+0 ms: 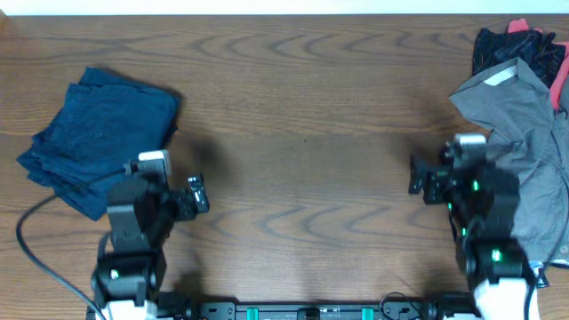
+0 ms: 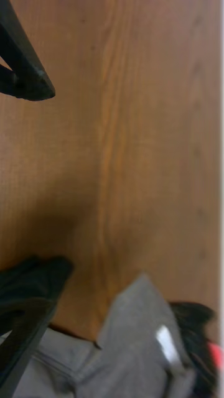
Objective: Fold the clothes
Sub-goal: 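Move the right gripper onto the grey shorts in the right pile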
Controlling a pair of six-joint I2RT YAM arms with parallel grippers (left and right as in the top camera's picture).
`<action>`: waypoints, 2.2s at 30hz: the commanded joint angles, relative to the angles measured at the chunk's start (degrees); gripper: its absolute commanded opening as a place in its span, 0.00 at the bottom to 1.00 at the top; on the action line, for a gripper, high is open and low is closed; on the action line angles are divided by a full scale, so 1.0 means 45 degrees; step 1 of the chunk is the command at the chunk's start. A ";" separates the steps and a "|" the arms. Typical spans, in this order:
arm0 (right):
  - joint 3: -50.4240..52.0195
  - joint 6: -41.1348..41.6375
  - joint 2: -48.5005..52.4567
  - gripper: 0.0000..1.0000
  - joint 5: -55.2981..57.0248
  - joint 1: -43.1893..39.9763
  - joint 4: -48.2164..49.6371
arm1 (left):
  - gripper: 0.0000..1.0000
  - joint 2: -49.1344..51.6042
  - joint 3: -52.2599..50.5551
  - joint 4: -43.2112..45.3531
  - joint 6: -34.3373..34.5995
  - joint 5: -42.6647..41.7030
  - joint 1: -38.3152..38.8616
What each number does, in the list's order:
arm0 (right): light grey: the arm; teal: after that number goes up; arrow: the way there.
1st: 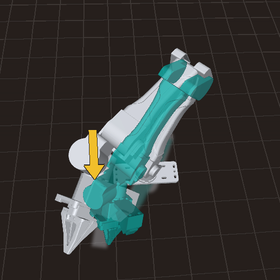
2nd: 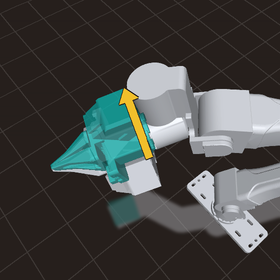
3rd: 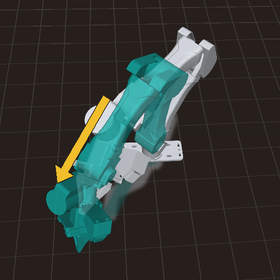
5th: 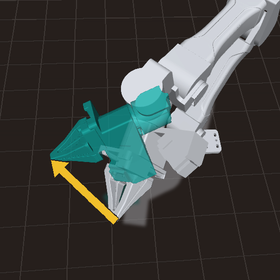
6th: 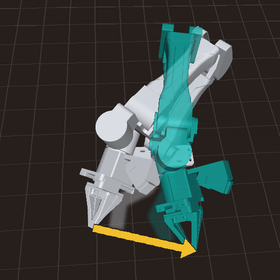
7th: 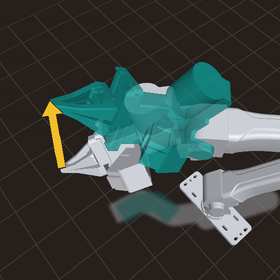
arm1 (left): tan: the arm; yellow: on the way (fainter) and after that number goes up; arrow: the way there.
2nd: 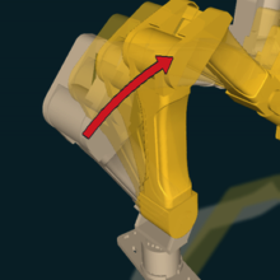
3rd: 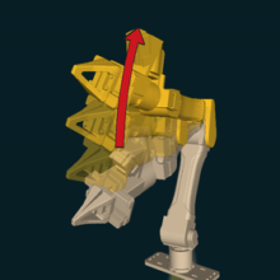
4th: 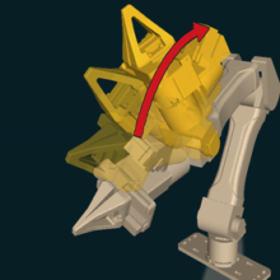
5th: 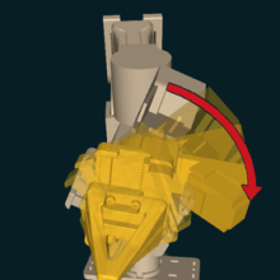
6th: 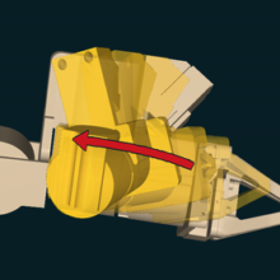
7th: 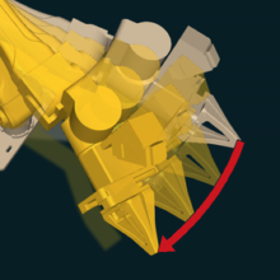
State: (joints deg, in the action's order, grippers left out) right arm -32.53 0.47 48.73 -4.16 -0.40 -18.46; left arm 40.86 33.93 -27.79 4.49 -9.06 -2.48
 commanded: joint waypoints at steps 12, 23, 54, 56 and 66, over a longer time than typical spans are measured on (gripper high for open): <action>-0.4847 -0.0248 0.6212 0.99 0.0316 -0.0019 -0.2035 | 0.98 0.3633 0.3774 -0.3298 0.0068 -0.0175 -0.0044; -0.4847 -0.0369 0.8684 0.99 0.3551 -0.1569 0.0593 | 0.98 0.3696 0.3774 -0.3240 0.0073 -0.0175 -0.0039; -0.4847 -0.2652 1.4061 0.79 0.4318 -0.3915 0.6567 | 0.98 0.3711 0.3774 -0.3240 0.0073 -0.0175 -0.0044; -0.4852 -0.2652 1.4056 0.68 0.4323 -0.4051 0.6581 | 0.98 0.3711 0.3774 -0.3230 0.0073 -0.0175 -0.0044; -0.4857 -0.2599 1.3294 0.01 0.3900 -0.3876 0.6275 | 0.98 0.3706 0.3774 -0.3240 0.0073 -0.0175 -0.0044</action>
State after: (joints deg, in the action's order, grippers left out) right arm -53.63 -11.25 110.87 14.35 -18.65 10.24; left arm 57.49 49.56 -42.22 4.49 -9.08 -2.48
